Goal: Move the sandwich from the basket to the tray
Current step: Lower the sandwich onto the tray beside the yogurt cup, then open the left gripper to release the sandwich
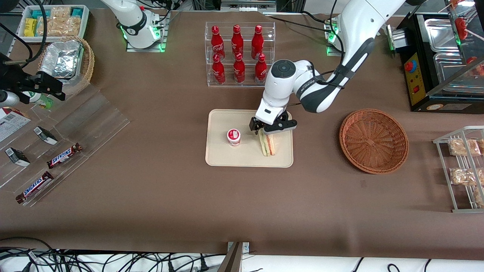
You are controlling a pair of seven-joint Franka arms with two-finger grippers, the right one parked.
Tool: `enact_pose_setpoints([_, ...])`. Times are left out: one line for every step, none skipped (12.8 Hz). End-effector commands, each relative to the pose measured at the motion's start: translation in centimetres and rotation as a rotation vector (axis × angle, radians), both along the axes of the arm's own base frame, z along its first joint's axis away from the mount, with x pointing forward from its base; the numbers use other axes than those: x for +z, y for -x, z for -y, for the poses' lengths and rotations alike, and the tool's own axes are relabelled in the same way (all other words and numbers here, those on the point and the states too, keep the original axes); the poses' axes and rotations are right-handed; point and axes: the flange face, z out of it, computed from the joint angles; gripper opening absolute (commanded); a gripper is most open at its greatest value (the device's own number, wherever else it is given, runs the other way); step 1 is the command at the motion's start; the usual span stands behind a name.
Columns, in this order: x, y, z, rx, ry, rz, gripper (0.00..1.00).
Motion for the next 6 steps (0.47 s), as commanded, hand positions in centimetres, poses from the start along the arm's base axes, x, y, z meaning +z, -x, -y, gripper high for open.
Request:
enact_pose_setpoints([2.7, 0.3, 0.0, 0.027, -0.021, 0.014, 1.0])
enact_pose_setpoints([3.2, 0.5, 0.3, 0.02, -0.016, 0.016, 1.0])
enact_pose_setpoints([3.7, 0.2, -0.2, 0.026, -0.027, 0.018, 1.0])
enact_pose_setpoints([4.3, 0.2, -0.3, 0.022, -0.022, 0.019, 1.0])
enact_pose_setpoints([5.2, -0.4, -1.2, 0.012, -0.036, 0.018, 1.0])
enact_pose_setpoints([6.5, -1.3, -2.1, 0.002, -0.045, 0.007, 1.0])
